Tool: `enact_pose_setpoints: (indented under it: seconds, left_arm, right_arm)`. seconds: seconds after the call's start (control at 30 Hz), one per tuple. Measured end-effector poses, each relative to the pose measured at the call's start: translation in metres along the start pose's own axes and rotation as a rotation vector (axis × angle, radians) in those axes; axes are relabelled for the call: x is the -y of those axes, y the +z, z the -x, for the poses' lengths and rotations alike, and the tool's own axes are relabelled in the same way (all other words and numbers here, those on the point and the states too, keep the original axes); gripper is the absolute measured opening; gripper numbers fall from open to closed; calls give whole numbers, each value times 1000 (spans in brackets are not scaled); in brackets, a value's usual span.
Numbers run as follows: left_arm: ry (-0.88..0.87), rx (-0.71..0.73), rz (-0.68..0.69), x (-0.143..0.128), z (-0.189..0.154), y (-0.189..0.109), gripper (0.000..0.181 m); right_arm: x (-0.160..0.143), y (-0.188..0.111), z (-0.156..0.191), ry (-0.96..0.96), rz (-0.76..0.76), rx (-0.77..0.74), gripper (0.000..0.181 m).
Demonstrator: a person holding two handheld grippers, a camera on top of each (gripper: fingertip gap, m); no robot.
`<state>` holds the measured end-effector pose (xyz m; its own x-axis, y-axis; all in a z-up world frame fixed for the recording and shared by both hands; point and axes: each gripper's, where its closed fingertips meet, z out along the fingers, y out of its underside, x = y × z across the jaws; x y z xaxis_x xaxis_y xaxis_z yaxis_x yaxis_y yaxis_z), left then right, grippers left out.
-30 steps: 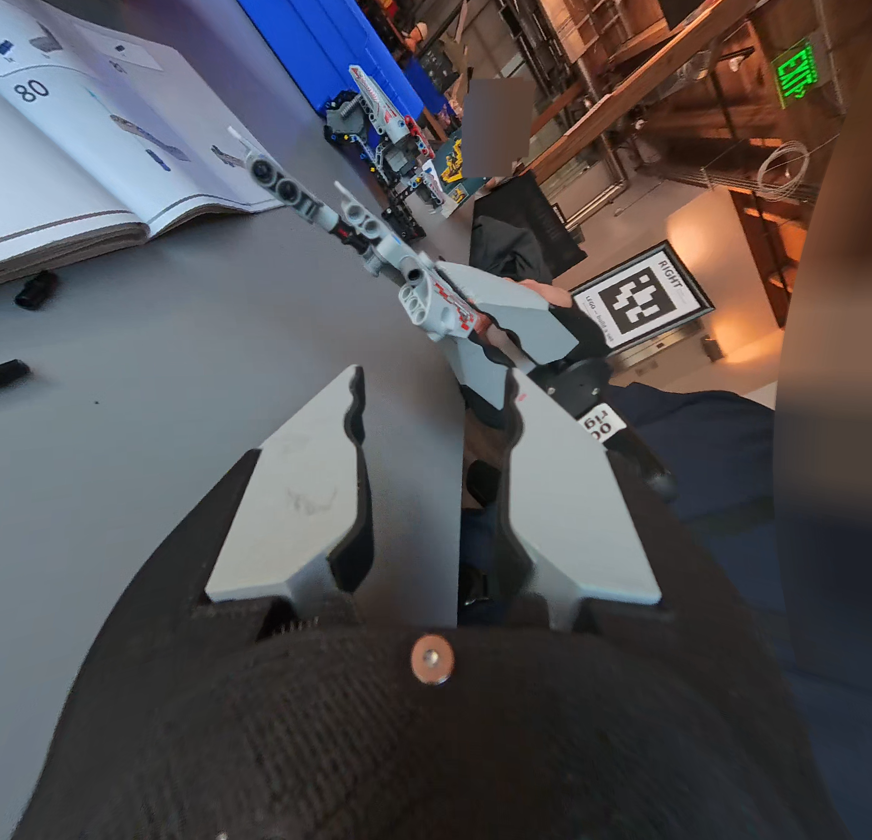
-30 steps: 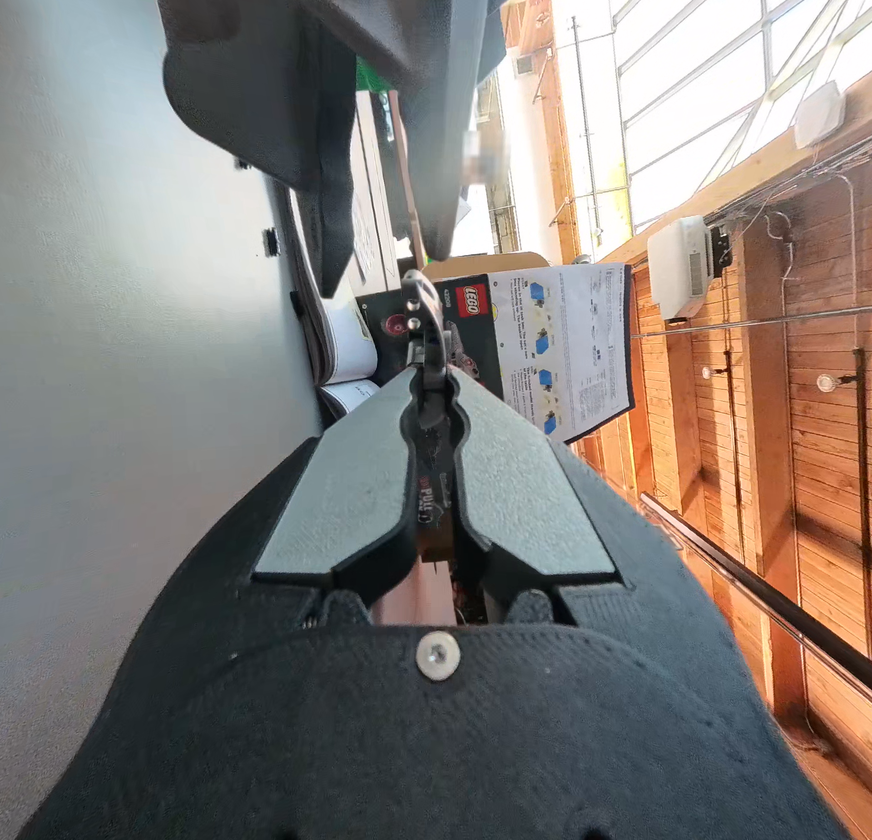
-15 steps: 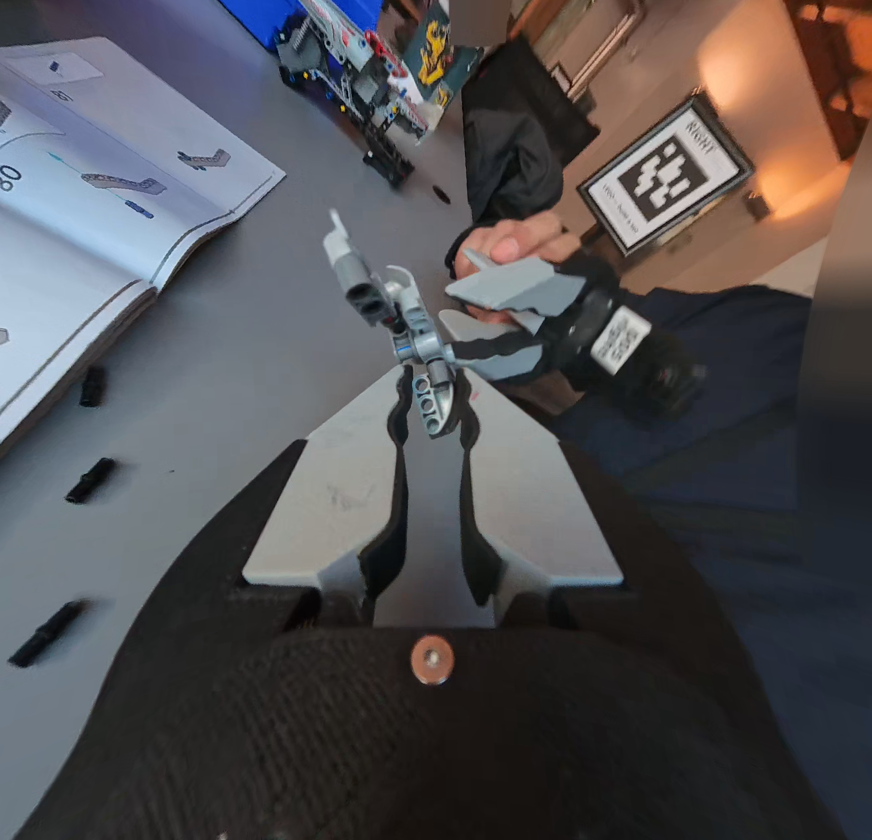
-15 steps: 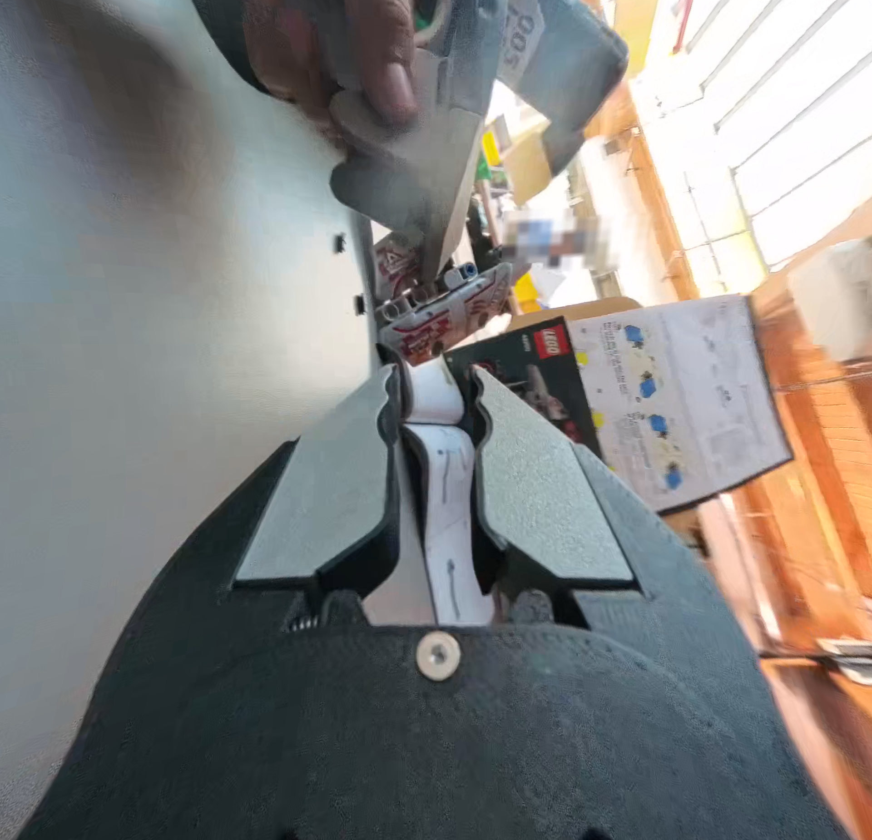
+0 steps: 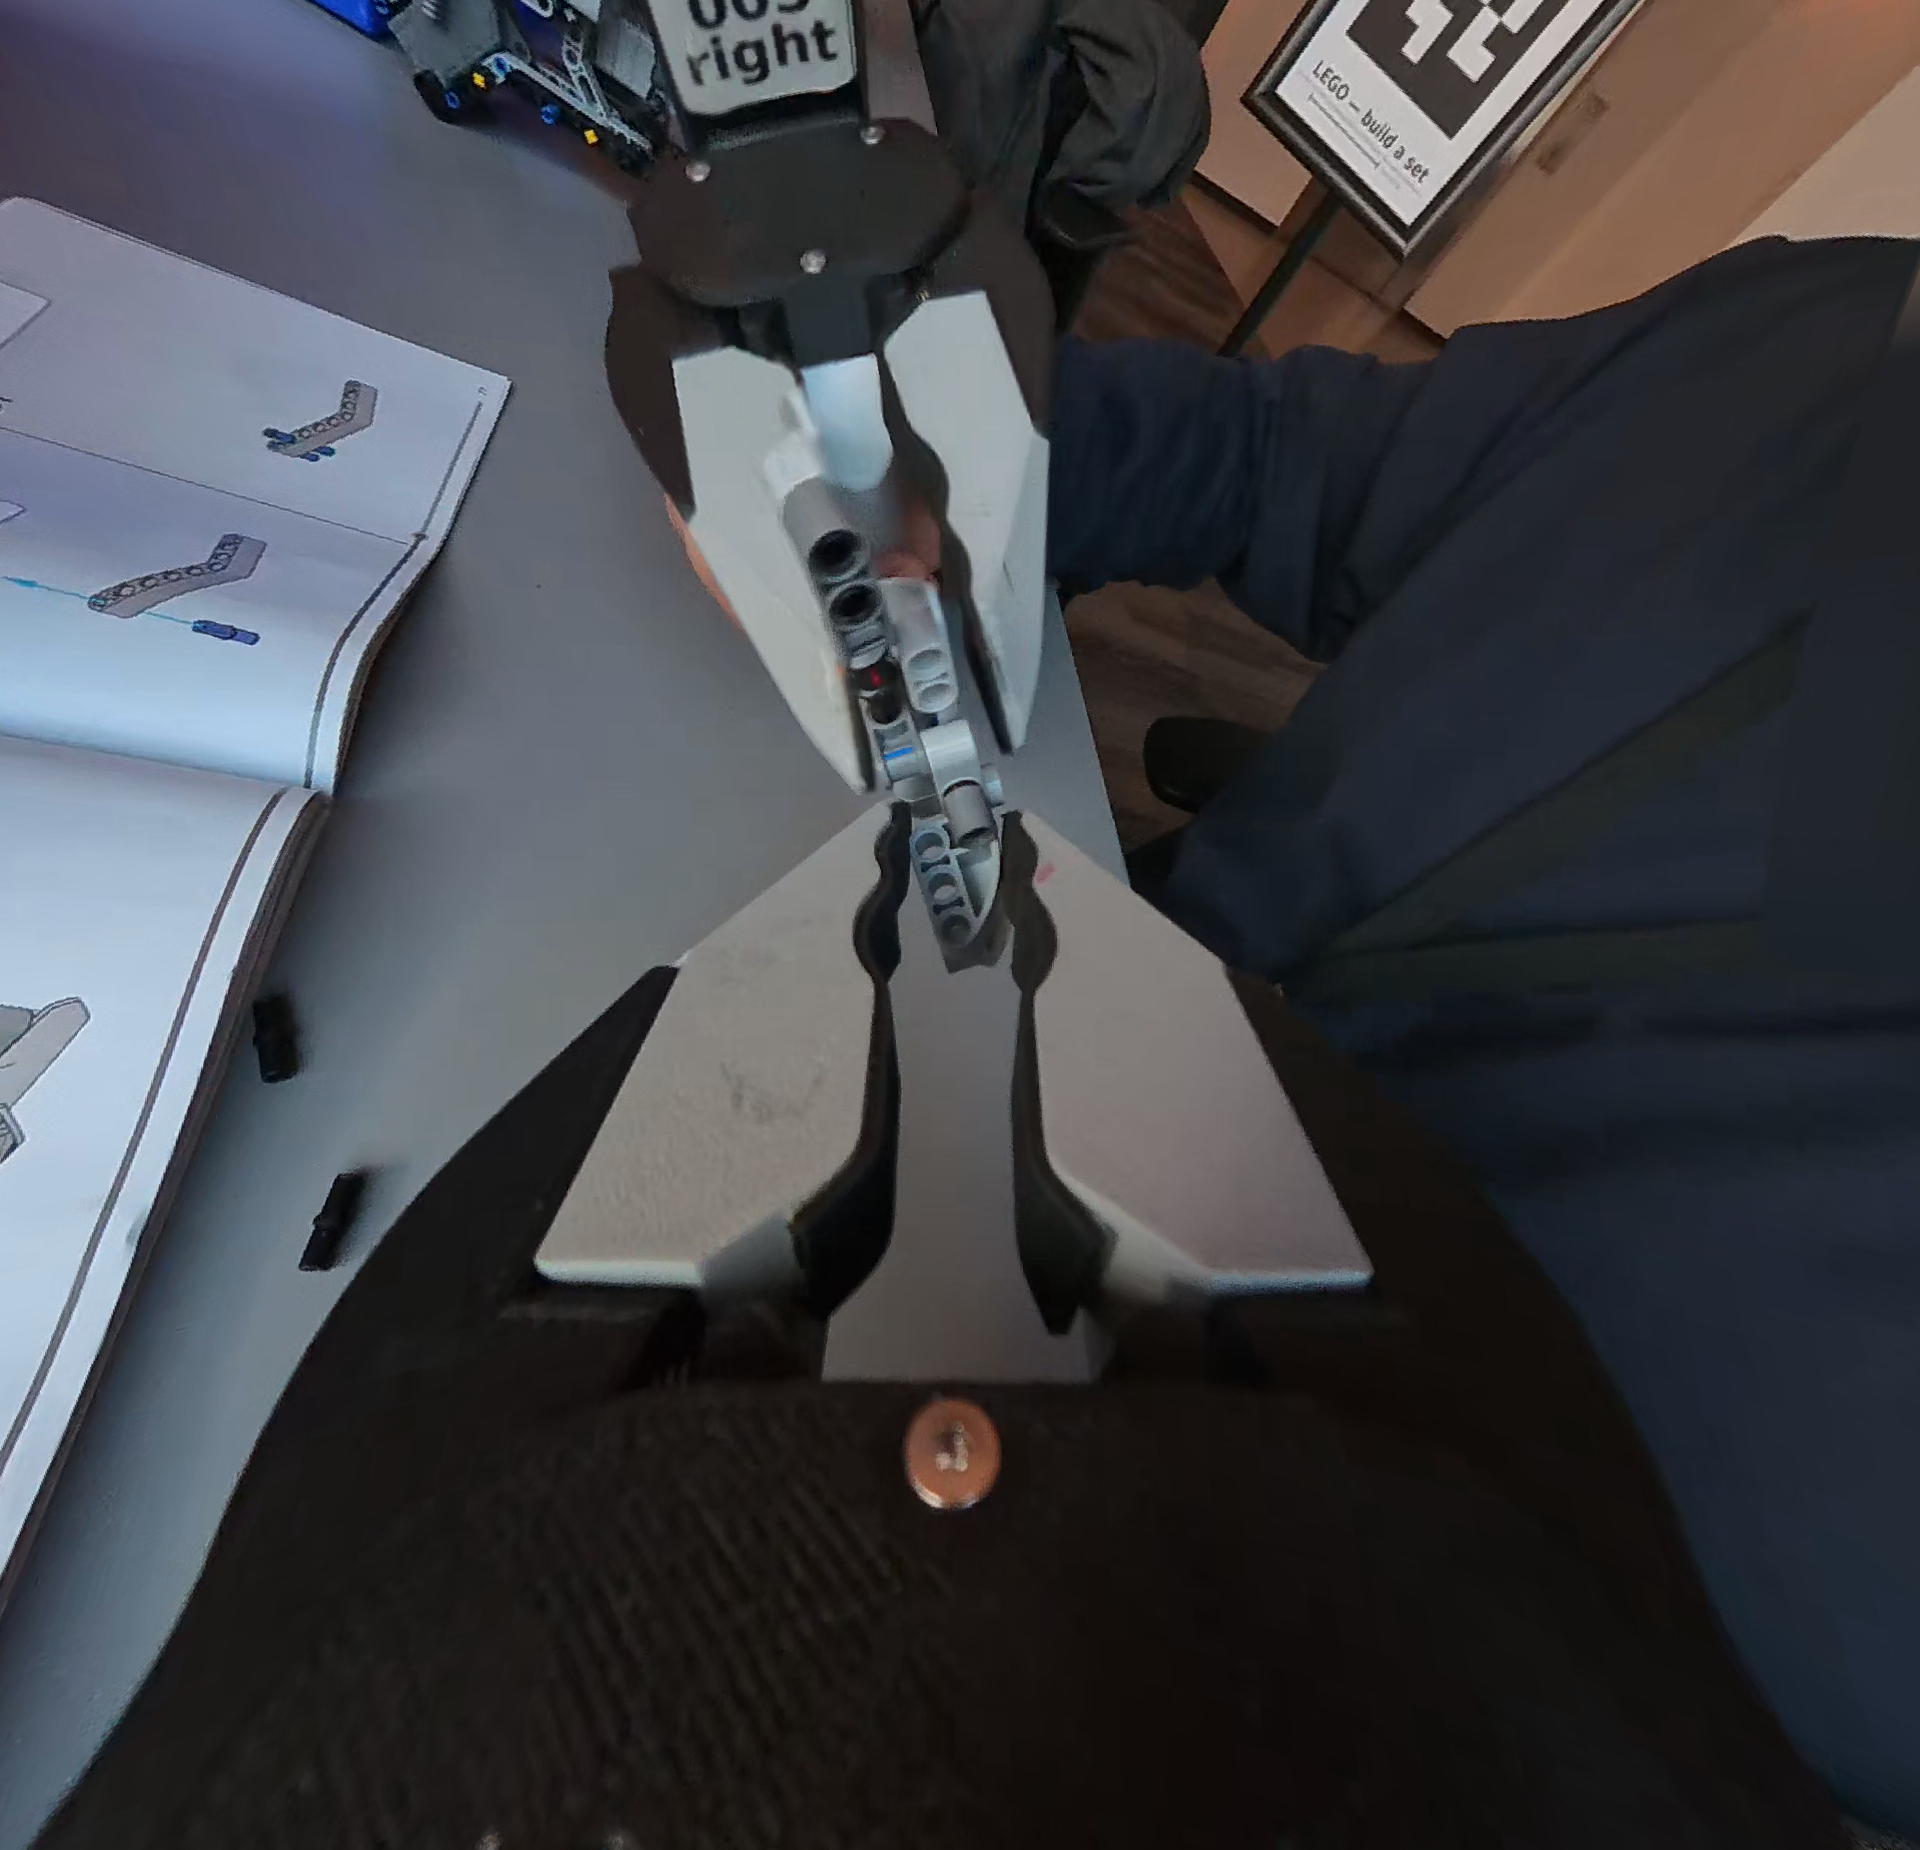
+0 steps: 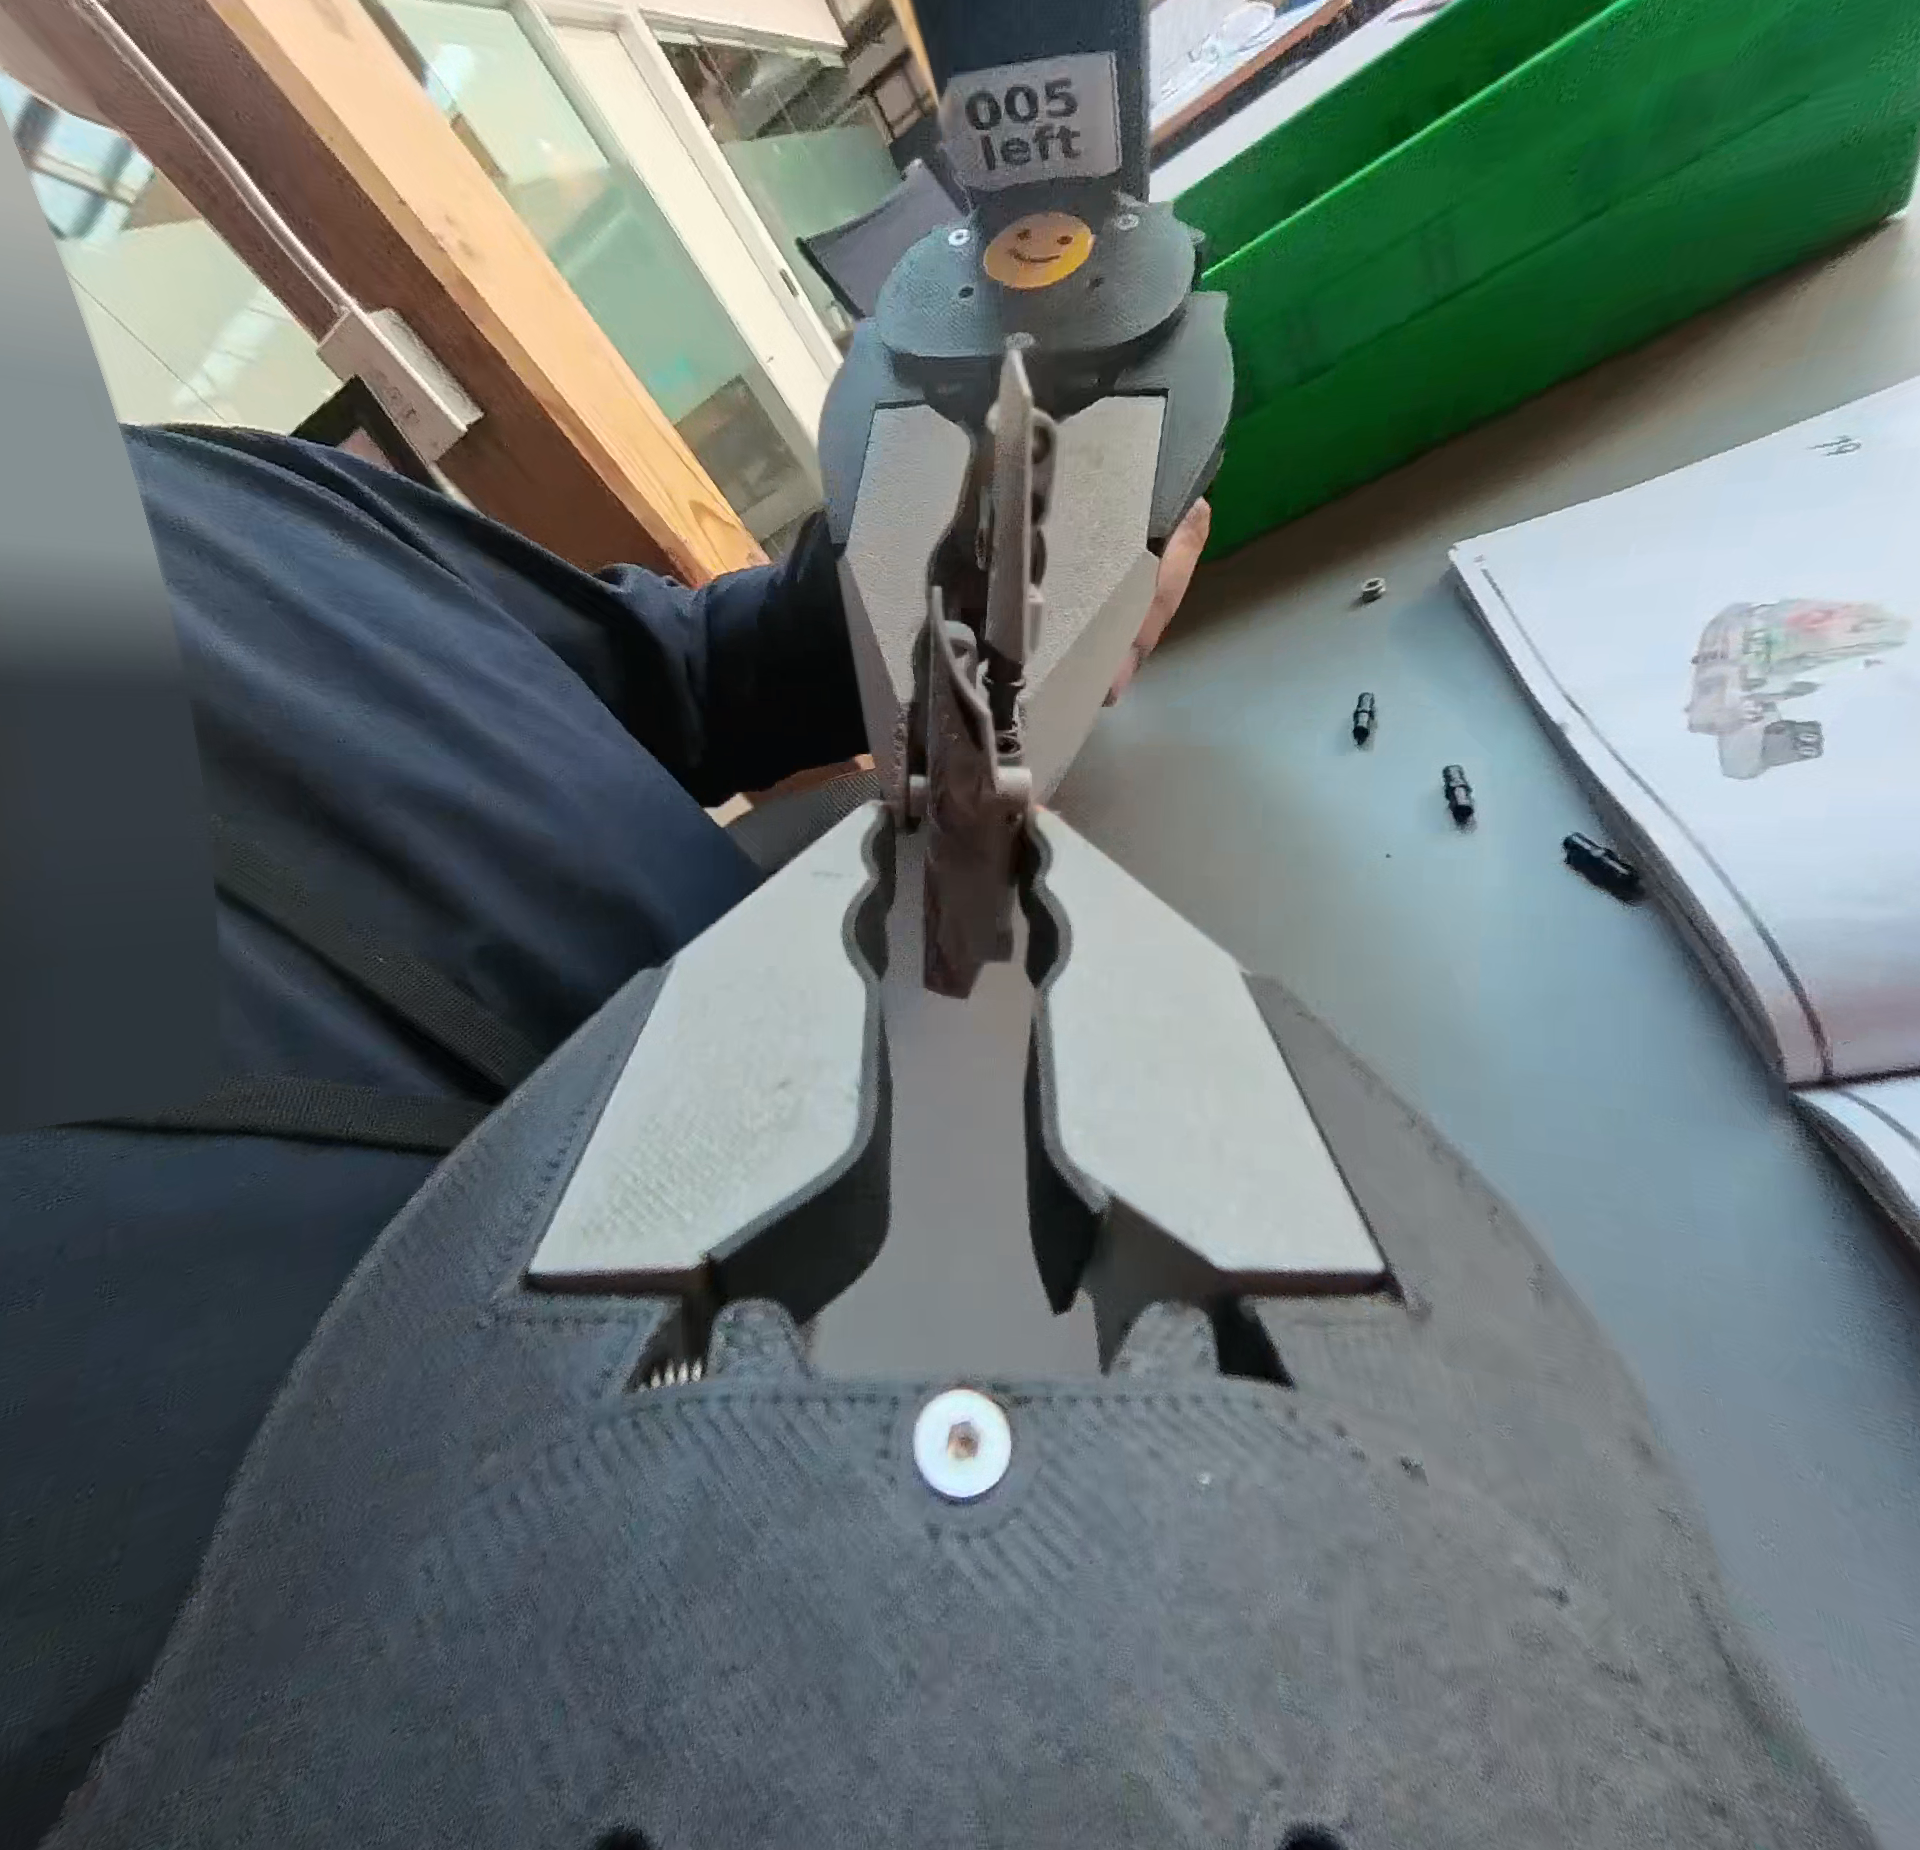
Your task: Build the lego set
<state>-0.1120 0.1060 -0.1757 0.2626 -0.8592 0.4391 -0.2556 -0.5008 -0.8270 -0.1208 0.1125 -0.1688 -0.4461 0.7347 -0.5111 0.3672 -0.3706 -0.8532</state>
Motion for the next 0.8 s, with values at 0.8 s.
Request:
enact_pose_setpoints:
  seconds: [0.8]
  left_arm:
    - [-264, -47, -263, -1, 12, -20, 14]
  right_arm:
    - [9, -5, -14, 108, -120, 39, 11]
